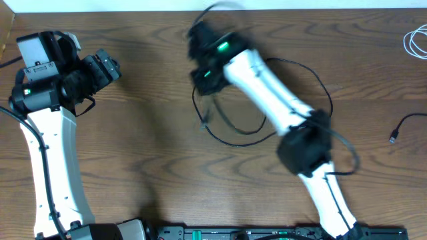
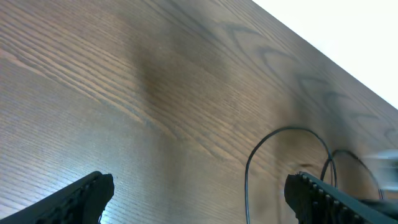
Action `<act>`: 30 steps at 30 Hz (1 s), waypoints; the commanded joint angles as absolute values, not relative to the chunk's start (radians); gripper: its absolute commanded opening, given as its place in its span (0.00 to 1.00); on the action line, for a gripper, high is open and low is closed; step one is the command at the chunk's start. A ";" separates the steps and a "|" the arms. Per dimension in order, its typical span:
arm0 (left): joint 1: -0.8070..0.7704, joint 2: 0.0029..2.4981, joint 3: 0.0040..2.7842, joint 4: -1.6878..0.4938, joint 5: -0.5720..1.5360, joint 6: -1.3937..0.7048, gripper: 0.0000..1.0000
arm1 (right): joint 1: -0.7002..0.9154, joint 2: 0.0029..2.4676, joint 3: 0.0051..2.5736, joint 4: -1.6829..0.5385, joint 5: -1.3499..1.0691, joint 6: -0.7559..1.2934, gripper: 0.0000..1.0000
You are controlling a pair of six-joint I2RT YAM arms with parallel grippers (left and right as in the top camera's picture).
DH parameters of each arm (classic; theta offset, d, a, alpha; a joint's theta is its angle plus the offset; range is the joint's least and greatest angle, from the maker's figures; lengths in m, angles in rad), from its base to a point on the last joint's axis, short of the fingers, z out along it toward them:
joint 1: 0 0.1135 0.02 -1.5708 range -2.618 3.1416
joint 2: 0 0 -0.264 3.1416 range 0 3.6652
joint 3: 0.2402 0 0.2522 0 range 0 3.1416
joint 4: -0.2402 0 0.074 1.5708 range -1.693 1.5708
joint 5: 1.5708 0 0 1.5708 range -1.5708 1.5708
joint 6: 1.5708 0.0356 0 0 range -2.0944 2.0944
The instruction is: Untangle cables
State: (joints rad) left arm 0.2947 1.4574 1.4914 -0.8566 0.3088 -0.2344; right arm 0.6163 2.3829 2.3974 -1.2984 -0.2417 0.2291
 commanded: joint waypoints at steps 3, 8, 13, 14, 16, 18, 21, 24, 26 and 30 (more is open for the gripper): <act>0.298 1.457 1.502 -0.859 0.302 -0.218 0.93 | 0.483 2.310 2.419 -1.404 -0.187 0.147 0.01; 0.298 1.457 1.502 -0.859 0.302 -0.218 0.93 | 0.408 2.343 2.360 -1.392 0.082 0.219 0.01; 0.298 1.457 1.502 -0.859 0.302 -0.218 0.93 | 0.359 2.379 2.286 -1.274 0.170 0.266 0.01; 0.298 1.457 1.502 -0.859 0.302 -0.218 0.93 | 0.352 2.389 2.268 -1.243 0.179 0.270 0.01; 0.298 1.457 1.502 -0.859 0.302 -0.218 0.93 | 0.341 2.408 2.239 -1.184 0.222 0.276 0.01; 0.298 1.457 1.502 -0.859 0.302 -0.218 0.93 | 0.334 2.428 2.220 -1.137 0.298 0.294 0.01; 0.298 1.457 1.502 -0.860 0.302 -0.218 0.93 | 0.328 2.454 2.212 -1.085 0.323 0.295 0.01; 0.298 1.457 1.502 -0.862 0.302 -0.218 0.93 | 0.326 2.458 2.212 -1.061 0.260 0.254 0.14; 0.298 1.457 1.502 -0.862 0.302 -0.218 0.93 | 0.329 2.458 2.212 -1.054 0.176 0.200 0.31; 0.298 1.457 1.502 -0.863 0.302 -0.218 0.93 | 0.342 2.480 2.211 -1.056 0.123 0.196 0.50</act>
State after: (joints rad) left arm 0.2947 1.4574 1.4914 -0.8581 0.3084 -0.2344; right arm 0.3325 2.4565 2.2089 -1.0554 0.1795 0.2184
